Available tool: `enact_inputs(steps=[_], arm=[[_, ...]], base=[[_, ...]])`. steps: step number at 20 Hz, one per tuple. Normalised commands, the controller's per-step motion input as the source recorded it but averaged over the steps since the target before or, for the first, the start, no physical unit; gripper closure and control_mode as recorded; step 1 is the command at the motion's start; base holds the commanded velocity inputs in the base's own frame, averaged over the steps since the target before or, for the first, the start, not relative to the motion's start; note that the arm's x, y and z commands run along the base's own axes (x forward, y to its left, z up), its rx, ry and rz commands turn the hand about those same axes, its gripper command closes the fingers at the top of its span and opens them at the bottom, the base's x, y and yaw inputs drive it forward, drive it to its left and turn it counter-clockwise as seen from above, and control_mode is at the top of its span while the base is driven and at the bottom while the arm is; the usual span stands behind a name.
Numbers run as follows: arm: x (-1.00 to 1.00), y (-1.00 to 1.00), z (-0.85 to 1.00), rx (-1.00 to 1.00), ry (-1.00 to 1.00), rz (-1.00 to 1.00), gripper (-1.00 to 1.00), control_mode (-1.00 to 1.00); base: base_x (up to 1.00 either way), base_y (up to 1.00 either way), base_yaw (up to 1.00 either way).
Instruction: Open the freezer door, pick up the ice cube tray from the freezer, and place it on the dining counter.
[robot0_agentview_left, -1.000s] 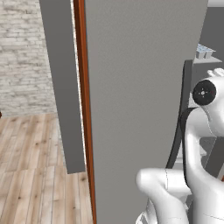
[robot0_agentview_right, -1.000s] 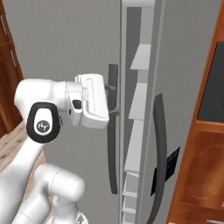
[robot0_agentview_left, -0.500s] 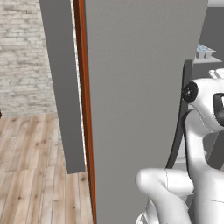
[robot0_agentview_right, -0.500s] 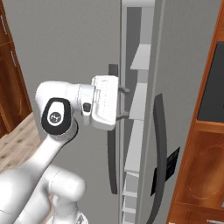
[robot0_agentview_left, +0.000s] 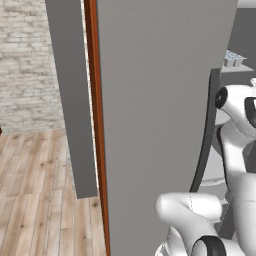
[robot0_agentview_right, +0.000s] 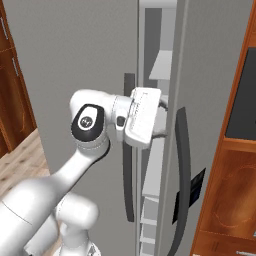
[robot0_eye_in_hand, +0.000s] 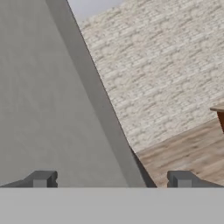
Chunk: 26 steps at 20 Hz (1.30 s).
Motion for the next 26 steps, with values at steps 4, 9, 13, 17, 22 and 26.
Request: enact_inputs(steps=[4,9,13,17,22,26], arm=[[0.0,-0.39,-0.1,0.0,0.0,-0.06,-1.0,-1.0],[0.0,-0.35,-0.01,0.0,0.0,-0.06,-1.0,-1.0],[-0.09,-0.34,0.0,0.0,0.01,-0.07,-1.0,-1.0],[-0.16,-0.4,0.0,0.0,0.01,-0.05,-1.0,-1.0],[-0.06,-0.4,0.0,0.0,0.01,0.0,-1.0,-1.0],[0.0,-0.44,0.0,0.0,0.0,0.0,-1.0,-1.0]], base=[[0.0,0.0,0.0],[0.0,0.0,0.0],[0.0,0.0,0.0],[0.0,0.0,0.0],[0.0,0.0,0.0],[0.0,0.0,0.0]])
